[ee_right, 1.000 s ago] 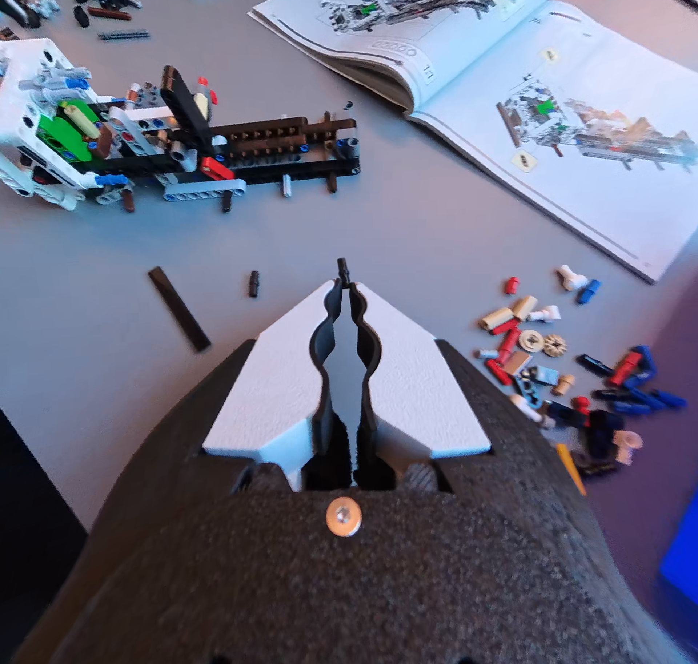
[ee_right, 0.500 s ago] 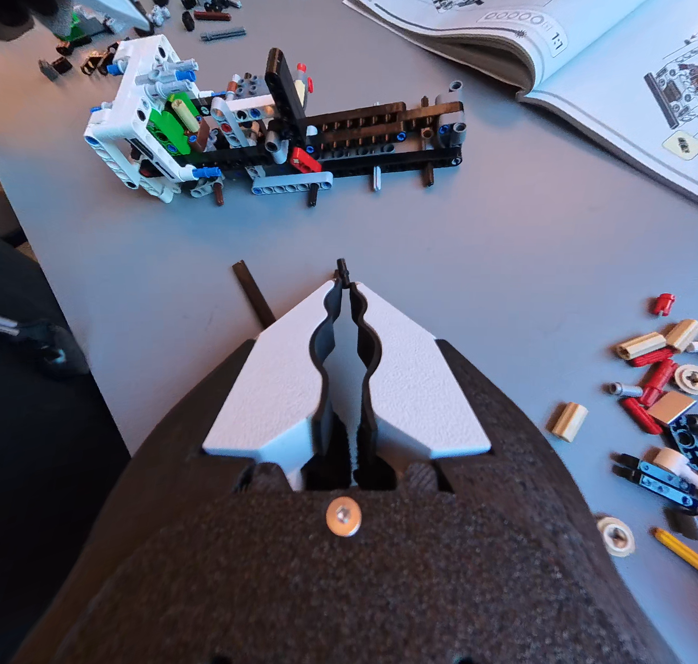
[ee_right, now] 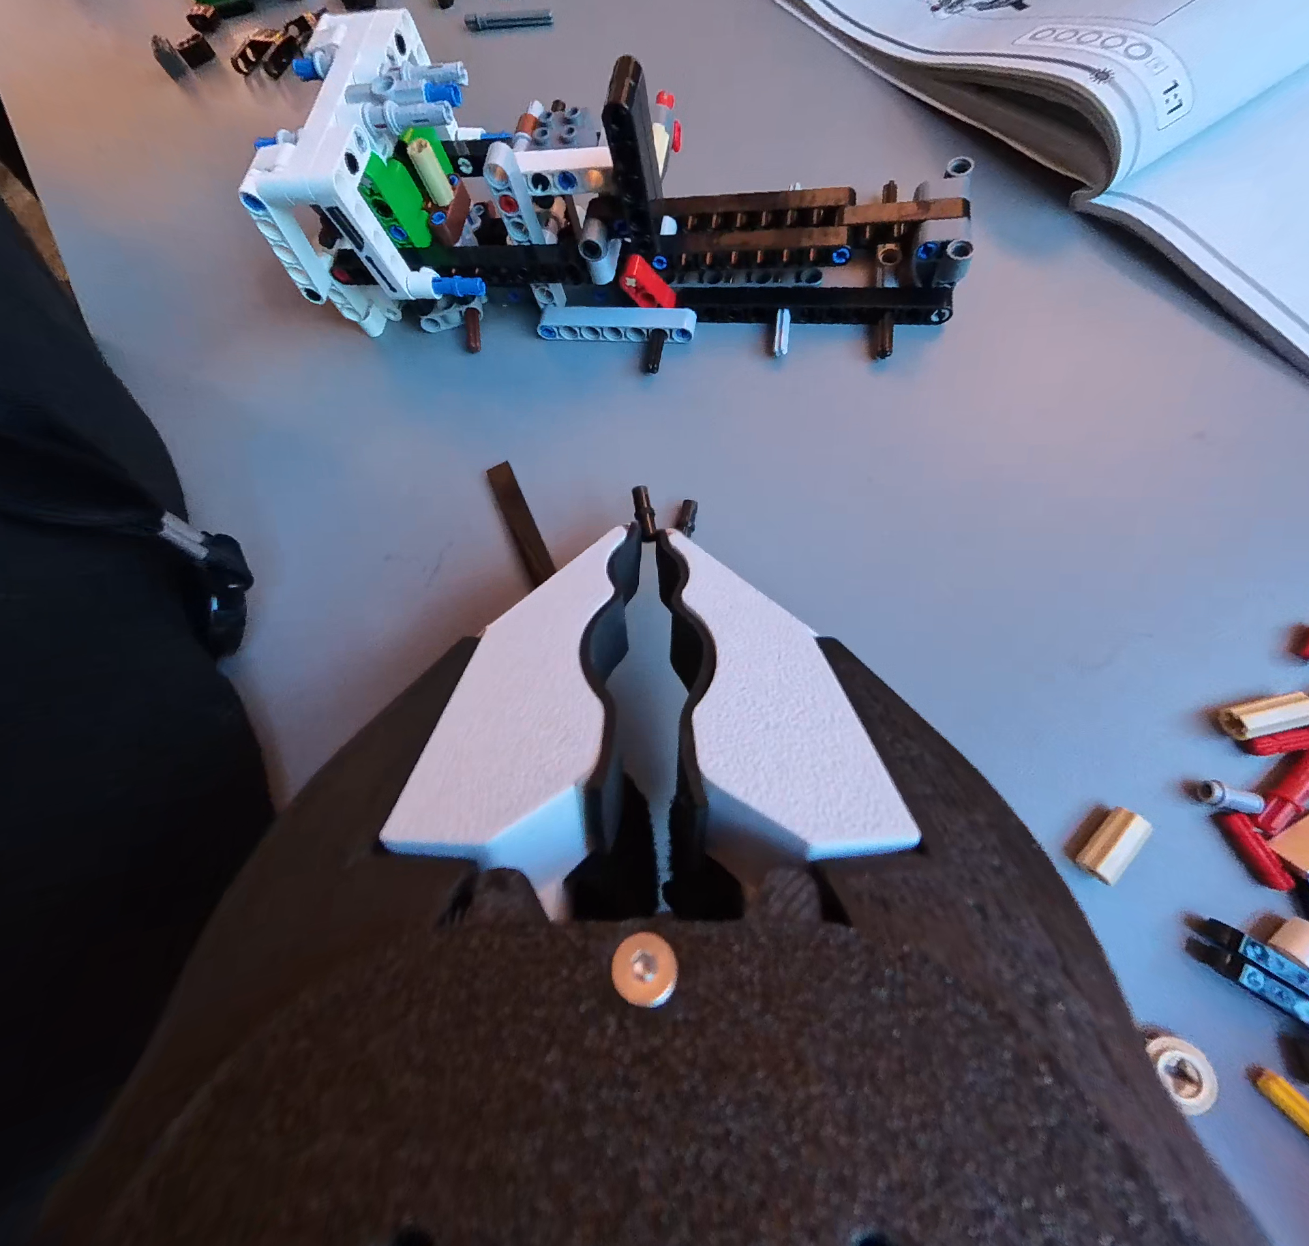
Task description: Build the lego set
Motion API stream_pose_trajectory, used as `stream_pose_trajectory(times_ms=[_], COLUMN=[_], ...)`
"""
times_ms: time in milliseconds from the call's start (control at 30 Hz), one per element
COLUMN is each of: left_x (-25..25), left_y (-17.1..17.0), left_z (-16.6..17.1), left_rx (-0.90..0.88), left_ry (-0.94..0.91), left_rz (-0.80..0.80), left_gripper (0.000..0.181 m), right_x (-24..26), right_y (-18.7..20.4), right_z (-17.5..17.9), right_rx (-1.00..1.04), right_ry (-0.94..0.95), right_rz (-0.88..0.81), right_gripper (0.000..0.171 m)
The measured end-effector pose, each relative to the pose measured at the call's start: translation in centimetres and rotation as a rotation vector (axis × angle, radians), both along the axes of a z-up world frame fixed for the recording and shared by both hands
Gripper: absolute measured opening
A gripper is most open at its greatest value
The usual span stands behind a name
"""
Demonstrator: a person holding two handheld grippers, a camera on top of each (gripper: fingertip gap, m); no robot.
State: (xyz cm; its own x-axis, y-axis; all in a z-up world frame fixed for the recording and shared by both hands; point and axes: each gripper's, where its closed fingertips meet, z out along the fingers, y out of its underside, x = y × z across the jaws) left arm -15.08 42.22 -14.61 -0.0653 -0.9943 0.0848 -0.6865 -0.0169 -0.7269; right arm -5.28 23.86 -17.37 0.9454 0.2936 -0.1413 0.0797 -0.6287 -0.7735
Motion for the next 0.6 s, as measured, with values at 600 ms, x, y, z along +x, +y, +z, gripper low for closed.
stream_pose_trajectory(times_ms=[600], left_x=[0.56], left_y=[-0.15], left_z=[-0.15], left_rx=[-0.017], left_ry=[-0.003], left_rz=[-0.019], left_gripper=[0.028], right_x=[-0.11], right_y=[-0.1], right_z=[-0.87], right_rx=[-0.049], right_ry=[-0.033], right_rz=[0.009], right_gripper=[0.004])
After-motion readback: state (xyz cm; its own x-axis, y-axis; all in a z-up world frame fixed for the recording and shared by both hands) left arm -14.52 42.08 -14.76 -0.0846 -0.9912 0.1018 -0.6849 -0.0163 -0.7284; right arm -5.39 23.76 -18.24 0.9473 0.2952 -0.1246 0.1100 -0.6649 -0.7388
